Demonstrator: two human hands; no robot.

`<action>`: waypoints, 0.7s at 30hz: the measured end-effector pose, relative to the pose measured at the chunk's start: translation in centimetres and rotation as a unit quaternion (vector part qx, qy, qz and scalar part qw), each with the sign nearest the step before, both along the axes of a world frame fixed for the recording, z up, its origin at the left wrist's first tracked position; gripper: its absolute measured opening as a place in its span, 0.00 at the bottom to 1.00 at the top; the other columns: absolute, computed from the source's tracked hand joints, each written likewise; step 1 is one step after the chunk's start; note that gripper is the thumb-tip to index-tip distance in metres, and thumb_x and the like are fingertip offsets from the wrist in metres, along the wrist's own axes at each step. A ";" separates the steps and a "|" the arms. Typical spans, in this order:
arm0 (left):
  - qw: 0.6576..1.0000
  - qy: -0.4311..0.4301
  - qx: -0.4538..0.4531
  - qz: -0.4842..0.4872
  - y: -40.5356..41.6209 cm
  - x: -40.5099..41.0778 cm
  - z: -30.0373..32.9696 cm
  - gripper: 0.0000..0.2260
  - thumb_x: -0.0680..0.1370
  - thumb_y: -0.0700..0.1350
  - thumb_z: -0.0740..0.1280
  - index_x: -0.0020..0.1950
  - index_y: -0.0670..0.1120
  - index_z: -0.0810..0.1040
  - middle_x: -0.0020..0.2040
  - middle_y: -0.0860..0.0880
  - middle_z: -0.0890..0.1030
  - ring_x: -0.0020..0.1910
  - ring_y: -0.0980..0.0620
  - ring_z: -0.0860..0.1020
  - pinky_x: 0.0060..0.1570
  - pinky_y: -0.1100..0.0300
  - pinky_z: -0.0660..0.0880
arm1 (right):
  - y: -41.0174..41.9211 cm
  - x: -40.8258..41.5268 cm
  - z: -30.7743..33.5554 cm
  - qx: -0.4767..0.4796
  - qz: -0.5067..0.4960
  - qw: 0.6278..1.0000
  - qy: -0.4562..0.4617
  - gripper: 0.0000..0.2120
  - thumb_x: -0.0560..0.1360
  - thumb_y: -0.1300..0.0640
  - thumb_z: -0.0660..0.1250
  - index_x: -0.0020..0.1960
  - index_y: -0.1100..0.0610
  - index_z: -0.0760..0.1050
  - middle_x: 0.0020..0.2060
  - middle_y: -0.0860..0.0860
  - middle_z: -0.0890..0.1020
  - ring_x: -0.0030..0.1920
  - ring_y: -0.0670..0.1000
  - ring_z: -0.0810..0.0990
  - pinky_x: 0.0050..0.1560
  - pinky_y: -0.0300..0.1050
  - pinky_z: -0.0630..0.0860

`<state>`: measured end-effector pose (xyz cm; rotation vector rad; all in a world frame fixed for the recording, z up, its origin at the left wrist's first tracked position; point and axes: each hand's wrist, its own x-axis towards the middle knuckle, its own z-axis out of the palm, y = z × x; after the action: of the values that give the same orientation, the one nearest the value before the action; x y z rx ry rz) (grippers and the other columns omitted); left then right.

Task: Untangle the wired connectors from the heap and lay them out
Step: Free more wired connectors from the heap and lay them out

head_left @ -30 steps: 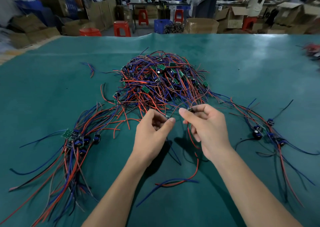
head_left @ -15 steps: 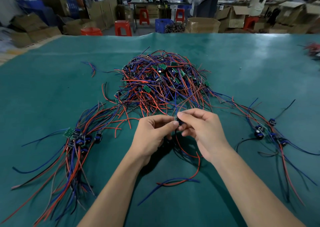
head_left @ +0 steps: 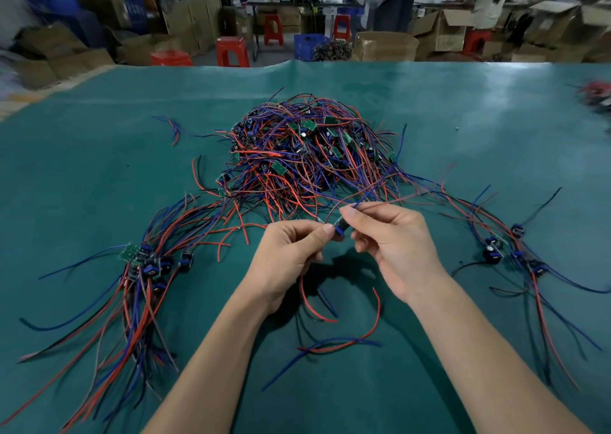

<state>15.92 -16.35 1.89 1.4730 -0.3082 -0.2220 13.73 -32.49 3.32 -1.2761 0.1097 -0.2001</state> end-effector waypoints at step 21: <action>1.000 0.002 0.018 -0.025 0.2 -0.2 0.3 0.09 0.81 0.42 0.67 0.42 0.45 0.85 0.26 0.53 0.73 0.23 0.59 0.64 0.23 0.69 0.59 | -6.5 0.9 0.5 -0.080 -0.438 0.891 -0.092 0.03 0.78 0.61 0.70 0.45 0.56 0.79 0.32 0.47 0.81 0.29 0.43 0.79 0.32 0.41 0.76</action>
<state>15.70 -16.16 2.19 1.5020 -0.3388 -0.2717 14.66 -38.95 3.86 -1.2896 0.5150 -1.1260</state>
